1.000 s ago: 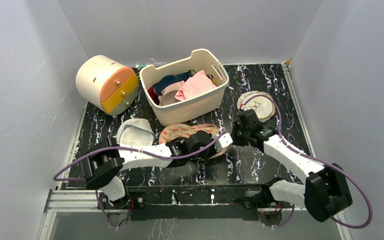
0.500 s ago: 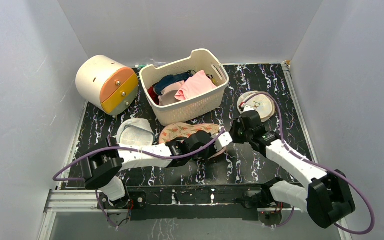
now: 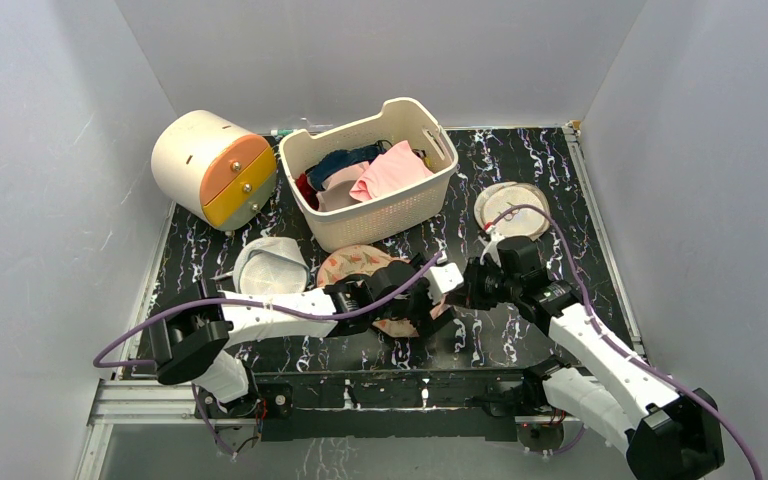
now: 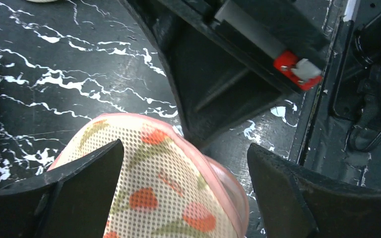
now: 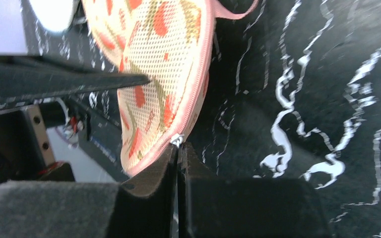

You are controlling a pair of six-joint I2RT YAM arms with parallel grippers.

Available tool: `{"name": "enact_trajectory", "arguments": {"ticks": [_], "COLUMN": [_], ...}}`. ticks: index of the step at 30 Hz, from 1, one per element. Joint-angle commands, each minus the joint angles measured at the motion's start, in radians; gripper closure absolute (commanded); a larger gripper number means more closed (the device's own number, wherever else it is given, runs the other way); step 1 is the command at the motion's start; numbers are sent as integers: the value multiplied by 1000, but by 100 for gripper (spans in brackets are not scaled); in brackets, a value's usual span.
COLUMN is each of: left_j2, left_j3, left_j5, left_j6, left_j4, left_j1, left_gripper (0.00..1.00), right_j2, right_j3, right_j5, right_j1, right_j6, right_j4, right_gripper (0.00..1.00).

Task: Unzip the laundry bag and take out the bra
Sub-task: Unzip the laundry bag at the center of the board.

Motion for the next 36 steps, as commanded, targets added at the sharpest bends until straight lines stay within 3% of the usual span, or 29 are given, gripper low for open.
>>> {"name": "enact_trajectory", "arguments": {"ticks": [1,11,15,19,31,36], "left_j2": [29,55,58,34,-42,-52], "left_j3": [35,27,19,10,-47,-43], "left_j5": [59,-36,-107,-152,-209,-221], "left_j6": [-1,82,76,93,131,148], "left_j4": [-31,-78,-76,-63,10,13], "left_j1": [-18,-45,-52,-52,-53,-52], "left_gripper": [5,21,43,54,100,100], "right_j2": [-44,-13,-17,-21,23,85], "right_j3": [-22,35,57,69,69,94], "right_j5": [-189,-166,-144,-87,90,338], "right_j1": [-2,-2,-2,-2,-2,-5], "right_j6": [20,-50,-62,-67,-34,-59], "right_j4": [26,-24,-42,-73,-1,94], "right_gripper": [100,100,100,100,100,100]}}
